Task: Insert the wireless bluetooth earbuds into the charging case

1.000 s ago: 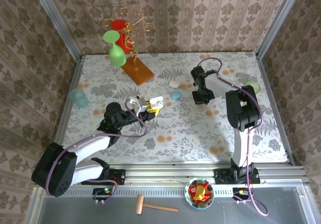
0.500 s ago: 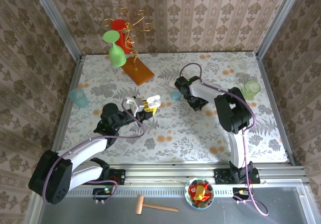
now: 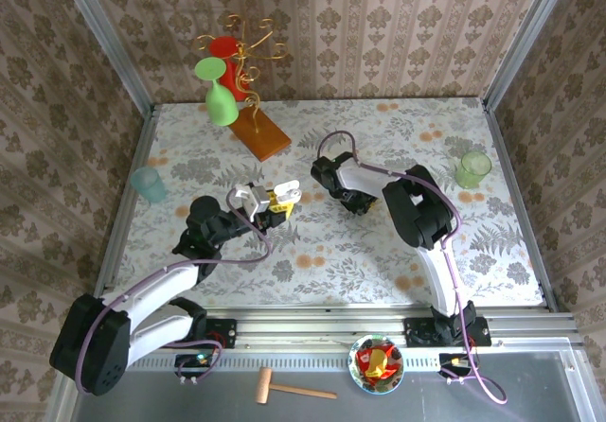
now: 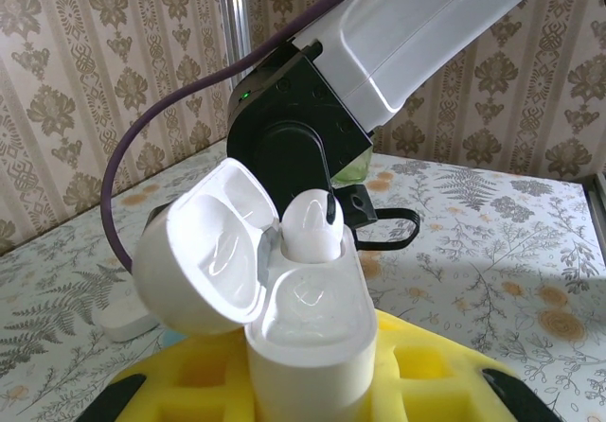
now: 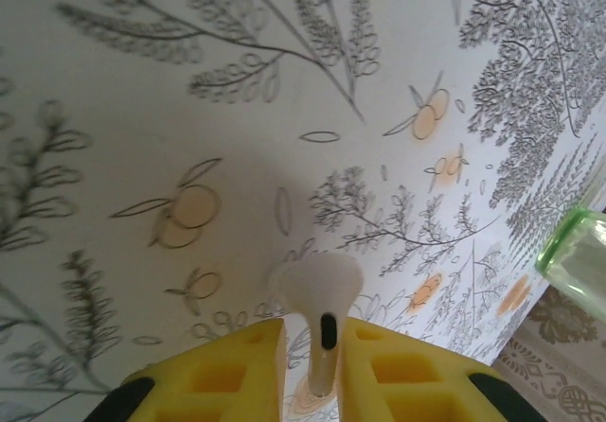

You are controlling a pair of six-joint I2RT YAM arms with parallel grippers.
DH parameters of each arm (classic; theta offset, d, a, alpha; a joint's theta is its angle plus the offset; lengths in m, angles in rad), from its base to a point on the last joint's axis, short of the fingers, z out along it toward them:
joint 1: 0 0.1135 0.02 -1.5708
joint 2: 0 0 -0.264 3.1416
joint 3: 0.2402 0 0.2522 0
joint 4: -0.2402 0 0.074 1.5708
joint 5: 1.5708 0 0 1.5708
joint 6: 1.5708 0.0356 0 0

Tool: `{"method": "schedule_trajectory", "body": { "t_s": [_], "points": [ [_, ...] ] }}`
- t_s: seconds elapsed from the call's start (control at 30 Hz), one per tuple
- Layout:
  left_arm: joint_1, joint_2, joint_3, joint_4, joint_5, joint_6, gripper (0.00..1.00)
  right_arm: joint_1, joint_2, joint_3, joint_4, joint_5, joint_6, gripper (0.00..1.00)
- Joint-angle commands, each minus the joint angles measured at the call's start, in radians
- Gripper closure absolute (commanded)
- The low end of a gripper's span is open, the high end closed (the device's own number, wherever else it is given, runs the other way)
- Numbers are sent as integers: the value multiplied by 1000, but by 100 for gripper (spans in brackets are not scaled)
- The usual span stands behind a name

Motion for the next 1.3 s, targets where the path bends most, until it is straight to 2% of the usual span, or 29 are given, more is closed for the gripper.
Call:
{"method": "schedule_trajectory", "body": {
  "t_s": [0.0,0.2,0.4,0.67,0.8,1.0,1.17,1.27],
  "points": [
    [6,-17,-4,-7,0,10,94,9,-5,21,-7,-62,-8,76],
    [6,-19,-1,-9,3,9,94,2,-77,-8,74,-174,6,70],
    [6,-19,2,-7,5,7,94,-38,-186,-66,162,-344,50,65],
    [6,-1,6,6,8,12,93,-198,-335,-194,329,-641,237,49],
    [6,10,4,23,12,6,93,-265,-307,-201,349,-794,296,49],
    [6,16,0,26,12,4,93,-273,-244,-186,351,-839,292,57],
    [6,17,-1,24,14,4,93,-272,-204,-164,364,-890,195,56],
    [6,19,-1,27,15,0,93,-273,-177,-144,358,-876,149,56]
  ]
}}
